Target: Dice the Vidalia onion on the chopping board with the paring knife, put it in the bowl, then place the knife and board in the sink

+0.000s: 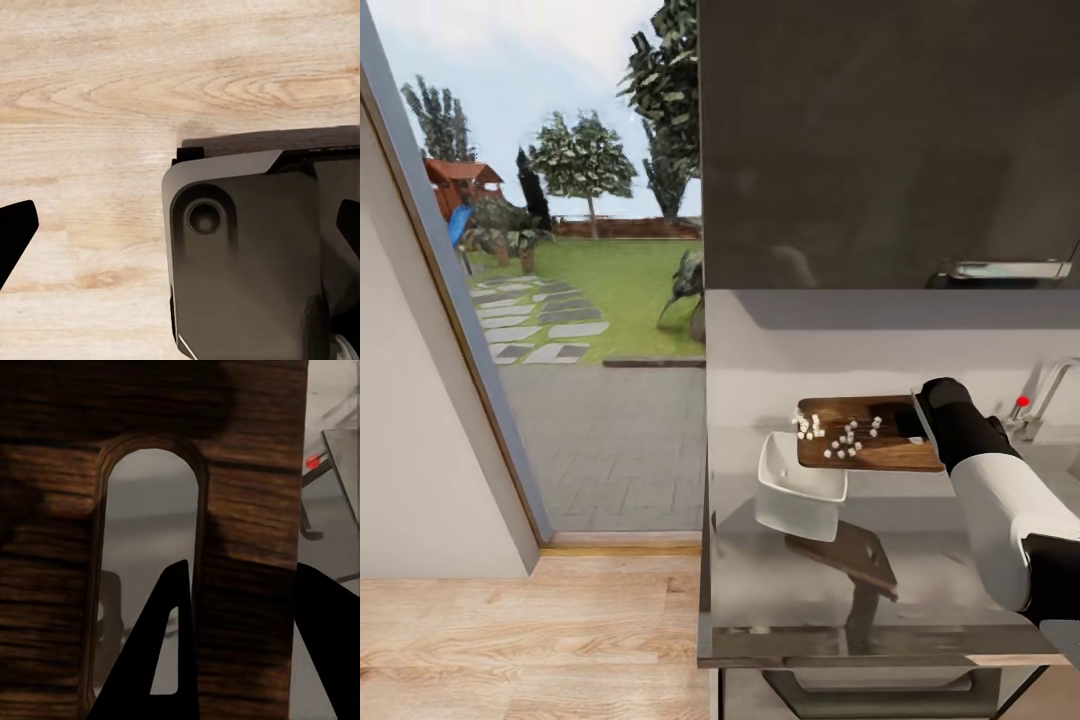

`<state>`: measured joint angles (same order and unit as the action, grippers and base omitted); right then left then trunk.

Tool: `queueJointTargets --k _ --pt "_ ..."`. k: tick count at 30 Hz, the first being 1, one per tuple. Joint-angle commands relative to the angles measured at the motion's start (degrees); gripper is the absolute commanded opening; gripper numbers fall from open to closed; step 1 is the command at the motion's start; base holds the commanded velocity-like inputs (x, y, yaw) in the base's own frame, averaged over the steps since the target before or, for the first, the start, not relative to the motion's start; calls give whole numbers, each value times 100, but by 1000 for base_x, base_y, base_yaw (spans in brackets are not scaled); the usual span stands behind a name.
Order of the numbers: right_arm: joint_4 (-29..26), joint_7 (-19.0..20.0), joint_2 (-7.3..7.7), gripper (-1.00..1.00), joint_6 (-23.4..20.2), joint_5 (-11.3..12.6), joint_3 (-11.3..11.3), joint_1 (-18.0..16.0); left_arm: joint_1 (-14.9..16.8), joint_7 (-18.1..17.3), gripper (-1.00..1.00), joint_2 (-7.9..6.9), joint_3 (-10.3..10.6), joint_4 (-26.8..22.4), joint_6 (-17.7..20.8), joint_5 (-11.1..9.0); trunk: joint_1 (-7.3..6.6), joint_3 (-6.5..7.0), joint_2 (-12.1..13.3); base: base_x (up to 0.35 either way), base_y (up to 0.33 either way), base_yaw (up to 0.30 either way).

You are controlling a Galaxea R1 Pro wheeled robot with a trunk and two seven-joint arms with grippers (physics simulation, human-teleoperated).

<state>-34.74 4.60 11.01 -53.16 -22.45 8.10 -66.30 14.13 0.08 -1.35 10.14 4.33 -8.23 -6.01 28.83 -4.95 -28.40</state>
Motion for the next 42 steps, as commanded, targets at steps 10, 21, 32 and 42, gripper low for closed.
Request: queueJointTargets --k 10,21,32,42 --pt "-6 -29 -25 -100 -19 -58 24 -5 11 1 100 3 50 27 -45 -58 223 -192 -414 0 0 0" --pt "-7 -40 -25 -100 -19 -58 25 -5 11 1 100 3 50 28 -43 -58 465 -389 -856 0 0 0" --pt "-10 -288 -34 -100 -19 -58 18 -5 11 1 100 3 50 31 -47 -58 706 -587 -1297 0 0 0" --pt "-12 -388 -37 -100 -19 -58 18 -5 11 1 100 3 50 31 -46 -58 904 -748 -1658 0 0 0"
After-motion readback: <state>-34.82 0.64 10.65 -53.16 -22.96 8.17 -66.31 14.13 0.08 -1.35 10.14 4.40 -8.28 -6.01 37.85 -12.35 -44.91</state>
